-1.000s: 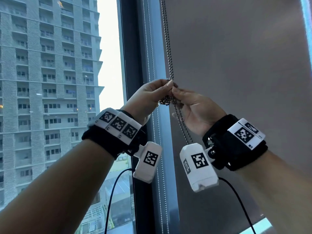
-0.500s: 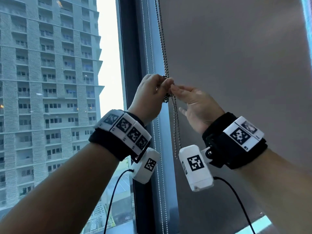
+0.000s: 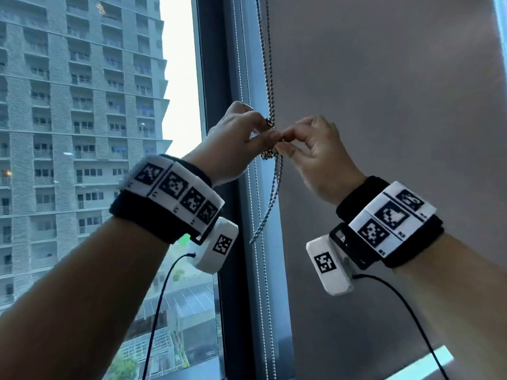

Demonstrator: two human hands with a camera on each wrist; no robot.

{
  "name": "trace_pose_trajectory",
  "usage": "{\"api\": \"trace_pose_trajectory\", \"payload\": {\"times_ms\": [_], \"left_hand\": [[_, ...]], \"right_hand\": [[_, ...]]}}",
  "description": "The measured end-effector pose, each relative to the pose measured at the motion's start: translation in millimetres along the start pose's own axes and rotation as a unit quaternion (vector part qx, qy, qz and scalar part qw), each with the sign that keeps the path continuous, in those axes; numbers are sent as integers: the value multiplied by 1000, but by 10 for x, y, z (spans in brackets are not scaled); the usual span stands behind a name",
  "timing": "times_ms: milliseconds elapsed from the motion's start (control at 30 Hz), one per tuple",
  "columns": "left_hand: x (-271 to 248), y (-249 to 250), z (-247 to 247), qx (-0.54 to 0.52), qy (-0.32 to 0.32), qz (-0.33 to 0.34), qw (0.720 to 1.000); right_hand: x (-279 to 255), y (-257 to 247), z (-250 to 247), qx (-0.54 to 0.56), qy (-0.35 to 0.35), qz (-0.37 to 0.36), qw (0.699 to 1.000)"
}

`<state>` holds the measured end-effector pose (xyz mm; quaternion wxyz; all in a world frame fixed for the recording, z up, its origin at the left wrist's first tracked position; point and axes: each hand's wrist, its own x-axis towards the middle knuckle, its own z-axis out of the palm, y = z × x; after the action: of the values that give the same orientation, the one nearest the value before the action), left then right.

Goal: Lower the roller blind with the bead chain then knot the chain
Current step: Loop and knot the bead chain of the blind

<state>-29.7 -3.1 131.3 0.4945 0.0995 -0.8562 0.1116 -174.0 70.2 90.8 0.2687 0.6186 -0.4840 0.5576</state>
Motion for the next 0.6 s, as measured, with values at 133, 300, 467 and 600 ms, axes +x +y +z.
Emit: {"api": "trace_pose_trajectory", "payload": {"times_ms": [133, 300, 467, 600], "left_hand": [[22, 22, -130, 19, -68, 4, 997], [30, 33, -149, 115, -51, -16, 992], [-35, 34, 43, 1, 86, -1, 996], [-31, 85, 66, -143, 59, -87, 984]], "right_hand": [[9, -39, -5, -7, -2, -8, 1000], [26, -96, 43, 72, -10, -11, 997], [-57, -128, 124, 325, -28, 118, 938], [-49, -124, 153, 344, -42, 119, 930]]}}
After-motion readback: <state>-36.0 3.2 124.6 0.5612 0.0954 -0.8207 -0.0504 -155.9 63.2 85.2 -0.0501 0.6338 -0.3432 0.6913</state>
